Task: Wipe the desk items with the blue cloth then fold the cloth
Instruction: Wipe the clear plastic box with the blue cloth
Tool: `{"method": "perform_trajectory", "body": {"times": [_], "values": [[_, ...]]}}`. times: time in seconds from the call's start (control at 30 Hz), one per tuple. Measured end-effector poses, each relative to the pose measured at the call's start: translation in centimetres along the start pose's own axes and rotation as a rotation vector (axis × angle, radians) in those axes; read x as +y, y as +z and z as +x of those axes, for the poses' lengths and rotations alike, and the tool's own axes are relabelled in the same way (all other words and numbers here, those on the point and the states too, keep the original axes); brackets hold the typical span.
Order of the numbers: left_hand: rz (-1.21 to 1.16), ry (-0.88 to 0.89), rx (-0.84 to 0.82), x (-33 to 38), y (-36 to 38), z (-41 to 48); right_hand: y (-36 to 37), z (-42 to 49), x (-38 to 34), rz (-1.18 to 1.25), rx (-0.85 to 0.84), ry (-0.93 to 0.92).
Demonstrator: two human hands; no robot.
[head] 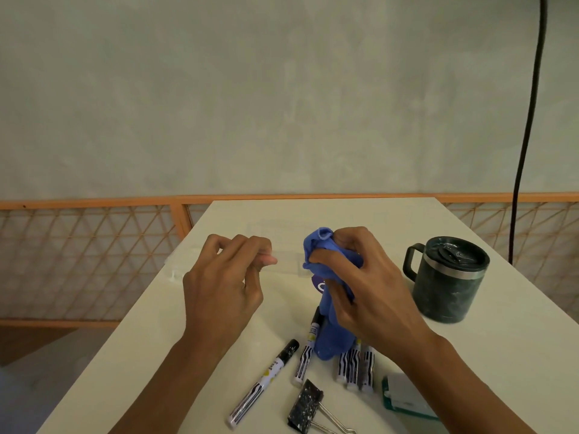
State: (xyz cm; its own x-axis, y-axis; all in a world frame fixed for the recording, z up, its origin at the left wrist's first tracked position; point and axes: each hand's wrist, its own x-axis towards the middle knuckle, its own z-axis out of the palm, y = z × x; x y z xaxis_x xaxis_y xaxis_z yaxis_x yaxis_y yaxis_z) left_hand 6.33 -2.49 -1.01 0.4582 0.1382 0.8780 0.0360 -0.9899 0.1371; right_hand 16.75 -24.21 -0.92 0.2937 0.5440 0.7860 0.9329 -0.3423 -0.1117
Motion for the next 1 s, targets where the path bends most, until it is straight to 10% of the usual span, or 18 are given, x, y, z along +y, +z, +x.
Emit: {"method": "perform_trajectory", "body": {"times": [0.17, 0.37, 0.77, 1.0], "values": [[0.015, 0.054, -0.012, 1.1, 0.5, -0.4, 1.4, 0.2, -1.8, -0.051, -0.098, -0.132], [-0.138, -0.088, -0.031, -1.5, 0.7, -0.1, -1.4, 0.1, 2.0, 0.08, 0.181, 0.18], [-0.274, 0.031, -0.055, 0.1, 0.6, -0.3, 0.7, -0.2, 1.8, 0.117, -0.076, 0.123], [-0.721, -0.425, -0.188, -0.1, -0.5, 0.8, -0.4, 0.4, 2.0, 0.353, 0.122, 0.271]]}}
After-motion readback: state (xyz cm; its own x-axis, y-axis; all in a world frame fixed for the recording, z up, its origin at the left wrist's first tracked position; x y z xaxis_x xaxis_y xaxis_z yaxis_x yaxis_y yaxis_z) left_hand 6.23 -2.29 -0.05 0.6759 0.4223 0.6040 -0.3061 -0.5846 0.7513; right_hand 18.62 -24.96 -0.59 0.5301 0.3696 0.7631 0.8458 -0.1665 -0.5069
